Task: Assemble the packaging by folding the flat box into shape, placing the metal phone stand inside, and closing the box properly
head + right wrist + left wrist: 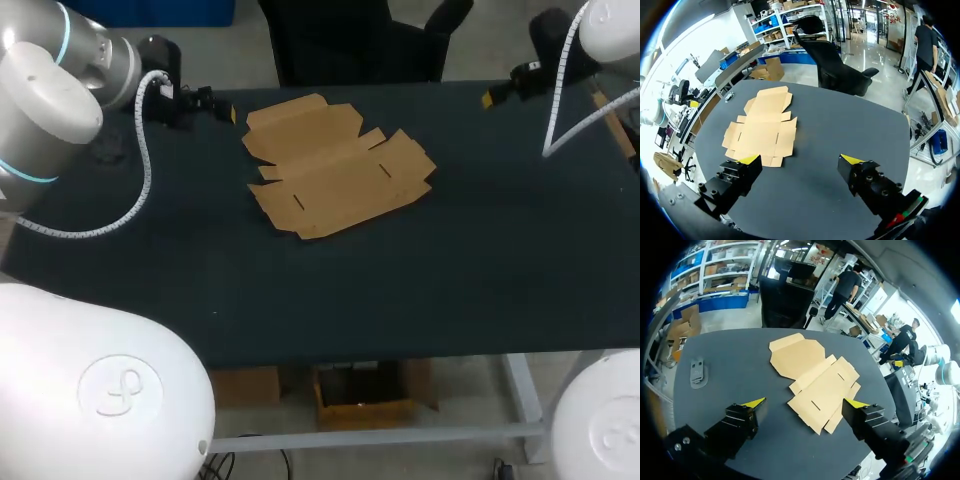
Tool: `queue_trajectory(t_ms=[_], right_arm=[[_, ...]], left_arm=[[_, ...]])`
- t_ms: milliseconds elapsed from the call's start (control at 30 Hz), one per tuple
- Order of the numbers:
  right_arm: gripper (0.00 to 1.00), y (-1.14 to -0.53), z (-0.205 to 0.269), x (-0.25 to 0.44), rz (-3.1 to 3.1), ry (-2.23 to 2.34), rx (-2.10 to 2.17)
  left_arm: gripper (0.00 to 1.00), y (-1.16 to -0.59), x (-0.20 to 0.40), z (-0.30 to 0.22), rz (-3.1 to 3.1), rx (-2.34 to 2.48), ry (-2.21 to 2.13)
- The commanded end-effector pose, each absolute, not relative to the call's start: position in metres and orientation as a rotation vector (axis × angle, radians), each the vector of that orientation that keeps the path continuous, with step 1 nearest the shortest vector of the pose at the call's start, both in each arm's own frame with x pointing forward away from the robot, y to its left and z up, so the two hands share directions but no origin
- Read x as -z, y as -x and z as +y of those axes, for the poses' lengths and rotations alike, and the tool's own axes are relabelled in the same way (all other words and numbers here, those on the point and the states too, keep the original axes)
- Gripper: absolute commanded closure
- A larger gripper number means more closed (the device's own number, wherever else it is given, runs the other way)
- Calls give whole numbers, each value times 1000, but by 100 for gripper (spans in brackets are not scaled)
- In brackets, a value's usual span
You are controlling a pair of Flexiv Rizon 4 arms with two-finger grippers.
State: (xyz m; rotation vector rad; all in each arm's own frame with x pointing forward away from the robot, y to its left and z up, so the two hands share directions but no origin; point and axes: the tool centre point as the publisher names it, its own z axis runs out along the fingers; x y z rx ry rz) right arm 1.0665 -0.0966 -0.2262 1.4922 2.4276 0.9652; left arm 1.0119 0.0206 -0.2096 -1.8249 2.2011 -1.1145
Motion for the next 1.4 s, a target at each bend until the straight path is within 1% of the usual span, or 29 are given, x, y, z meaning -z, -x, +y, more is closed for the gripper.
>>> queue_trajectory(t_ms=[33,233,367,867,1133,1400], right_arm=[[0,-1068,-97,224,2442,-1498,-953],[0,-1068,-97,224,2442,-1498,-953],[0,-1077,-95,228,2454,-1519,-932],[0,-1087,-83,254,2528,-1629,-866],[0,-1081,-84,260,2559,-1669,-859],[0,-1070,-84,273,2586,-1720,-820]], left_arm=[[0,-1013,206,20,2240,1068,1844],[0,-1013,206,20,2240,1068,1844],[0,-1015,214,19,2227,1059,1929],[0,-982,230,4,2144,1074,2151],[0,-967,252,-16,2143,1034,2256],[0,-965,275,-25,2129,1046,2379]])
